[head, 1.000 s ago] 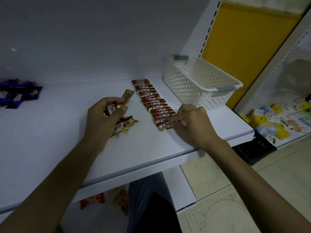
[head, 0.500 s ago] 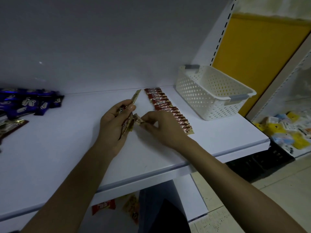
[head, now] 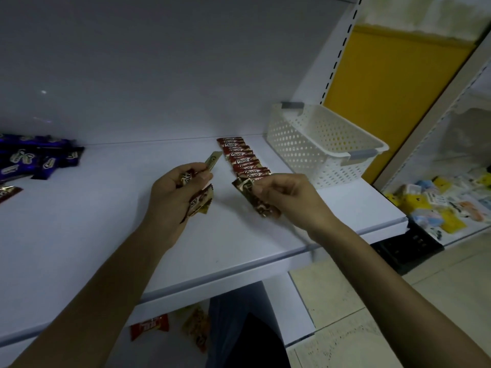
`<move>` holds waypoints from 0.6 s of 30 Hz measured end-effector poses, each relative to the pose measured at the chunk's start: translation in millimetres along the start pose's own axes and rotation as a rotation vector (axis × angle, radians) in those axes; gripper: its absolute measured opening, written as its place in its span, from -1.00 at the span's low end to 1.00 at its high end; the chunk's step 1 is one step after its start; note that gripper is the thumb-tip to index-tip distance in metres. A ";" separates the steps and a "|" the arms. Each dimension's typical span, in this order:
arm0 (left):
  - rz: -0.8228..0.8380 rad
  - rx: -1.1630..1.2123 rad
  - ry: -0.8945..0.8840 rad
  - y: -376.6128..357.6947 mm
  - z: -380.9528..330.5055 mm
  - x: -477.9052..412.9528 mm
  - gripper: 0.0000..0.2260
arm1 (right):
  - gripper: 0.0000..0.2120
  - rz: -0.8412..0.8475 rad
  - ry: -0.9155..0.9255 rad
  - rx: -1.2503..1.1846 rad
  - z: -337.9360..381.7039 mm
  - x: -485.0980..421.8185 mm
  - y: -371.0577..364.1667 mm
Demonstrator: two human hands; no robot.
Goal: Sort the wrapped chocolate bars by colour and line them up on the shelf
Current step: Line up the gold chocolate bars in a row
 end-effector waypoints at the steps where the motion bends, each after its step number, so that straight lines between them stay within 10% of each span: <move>1: 0.010 -0.021 -0.002 -1.2 0.7 0.2 -0.86 | -0.92 -0.065 0.072 0.137 -0.5 2.6 12.4; 5: 0.020 -0.074 -0.016 -3.1 3.8 -0.4 -0.86 | -0.80 -0.072 0.312 0.626 -15.3 27.2 27.8; 18: 0.121 -0.257 -0.045 -8.3 11.8 1.5 -0.88 | -0.83 -0.005 0.182 0.782 -31.1 17.1 36.8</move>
Point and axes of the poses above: each hand's wrist, its own x-axis away from the middle knuckle, its own y-axis out of the back of the hand, z = x × y, the point moved 8 cm from there along -x, towards the middle knuckle, and after that the axes turned 13 degrees about x, right-handed, at the moved point
